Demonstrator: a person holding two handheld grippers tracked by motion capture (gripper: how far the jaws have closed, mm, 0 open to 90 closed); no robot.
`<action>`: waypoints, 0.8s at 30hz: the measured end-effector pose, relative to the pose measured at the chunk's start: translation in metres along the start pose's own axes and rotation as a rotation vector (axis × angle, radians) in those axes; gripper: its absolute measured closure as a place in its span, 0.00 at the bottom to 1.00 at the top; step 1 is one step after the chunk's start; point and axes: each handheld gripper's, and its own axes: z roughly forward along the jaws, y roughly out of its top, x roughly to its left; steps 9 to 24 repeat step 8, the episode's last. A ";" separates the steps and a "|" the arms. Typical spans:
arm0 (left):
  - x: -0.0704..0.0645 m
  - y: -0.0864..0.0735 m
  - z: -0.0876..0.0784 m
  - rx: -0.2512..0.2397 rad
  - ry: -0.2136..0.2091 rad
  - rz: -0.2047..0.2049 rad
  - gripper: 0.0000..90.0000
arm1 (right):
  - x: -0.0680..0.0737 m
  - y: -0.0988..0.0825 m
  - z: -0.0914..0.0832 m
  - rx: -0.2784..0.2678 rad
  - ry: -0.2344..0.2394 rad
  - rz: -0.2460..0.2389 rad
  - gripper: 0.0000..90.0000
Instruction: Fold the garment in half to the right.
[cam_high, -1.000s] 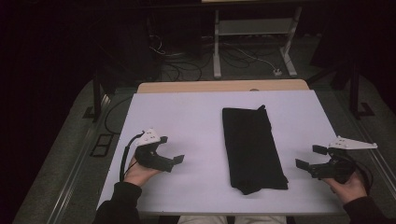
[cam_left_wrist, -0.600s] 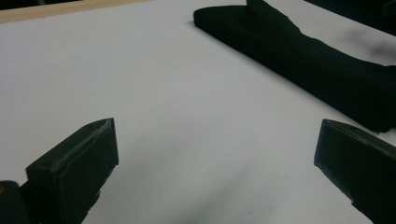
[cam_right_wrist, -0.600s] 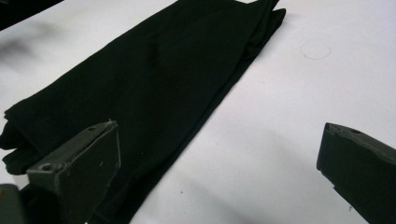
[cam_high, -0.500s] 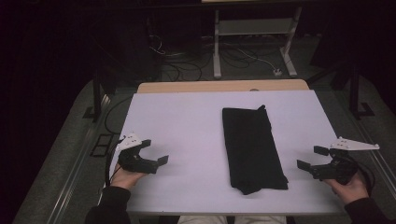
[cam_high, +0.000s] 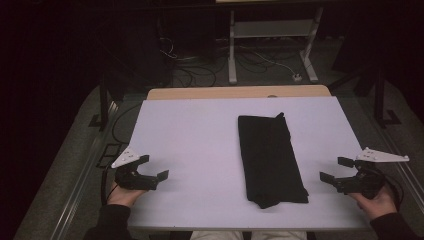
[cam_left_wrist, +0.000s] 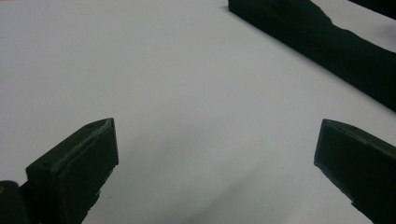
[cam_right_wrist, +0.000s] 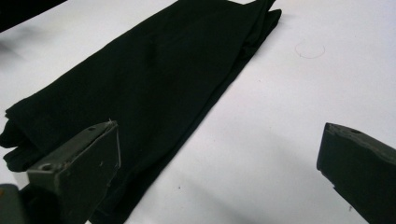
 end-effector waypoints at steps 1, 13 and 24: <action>0.001 0.000 -0.001 -0.002 -0.001 -0.002 0.00 | 0.000 0.000 0.000 -0.002 0.000 -0.002 0.00; -0.001 0.000 -0.001 0.004 -0.010 0.013 0.00 | 0.000 0.000 0.000 -0.002 0.002 -0.009 0.00; -0.001 0.000 -0.001 0.004 -0.010 0.013 0.00 | 0.000 0.000 0.000 -0.002 0.002 -0.009 0.00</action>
